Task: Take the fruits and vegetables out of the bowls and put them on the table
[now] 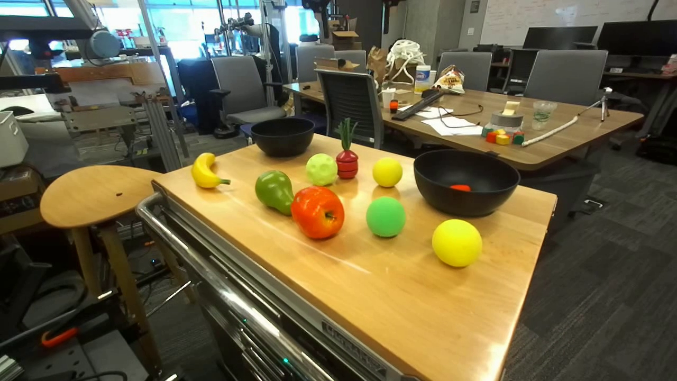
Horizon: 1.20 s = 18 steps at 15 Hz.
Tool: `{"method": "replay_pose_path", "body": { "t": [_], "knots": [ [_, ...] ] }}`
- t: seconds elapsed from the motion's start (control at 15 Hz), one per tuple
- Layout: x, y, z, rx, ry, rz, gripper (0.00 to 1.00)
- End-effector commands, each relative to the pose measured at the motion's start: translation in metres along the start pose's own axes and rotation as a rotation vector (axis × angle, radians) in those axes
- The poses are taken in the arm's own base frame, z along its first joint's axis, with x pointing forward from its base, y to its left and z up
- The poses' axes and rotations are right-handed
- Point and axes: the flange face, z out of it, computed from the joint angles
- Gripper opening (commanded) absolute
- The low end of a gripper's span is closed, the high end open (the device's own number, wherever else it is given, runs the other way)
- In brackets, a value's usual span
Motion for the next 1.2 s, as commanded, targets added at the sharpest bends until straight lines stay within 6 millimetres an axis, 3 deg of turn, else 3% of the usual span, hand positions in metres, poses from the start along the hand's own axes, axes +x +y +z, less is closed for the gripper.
{"method": "replay_pose_path", "body": {
  "t": [0.0, 0.4, 0.47, 0.6, 0.8, 1.13],
  "knots": [
    [-0.02, 0.025, 0.005, 0.083, -0.052, 0.174, 1.0],
    [-0.104, 0.1, -0.005, 0.153, -0.122, 0.487, 1.0],
    [-0.1, 0.081, 0.001, 0.131, -0.129, 0.4, 1.0],
    [-0.114, 0.09, 0.003, 0.133, -0.135, 0.422, 1.0],
    [-0.103, 0.083, 0.009, 0.142, -0.138, 0.402, 1.0],
    [-0.09, 0.113, 0.029, 0.039, -0.144, 0.528, 1.0]
  ]
}}
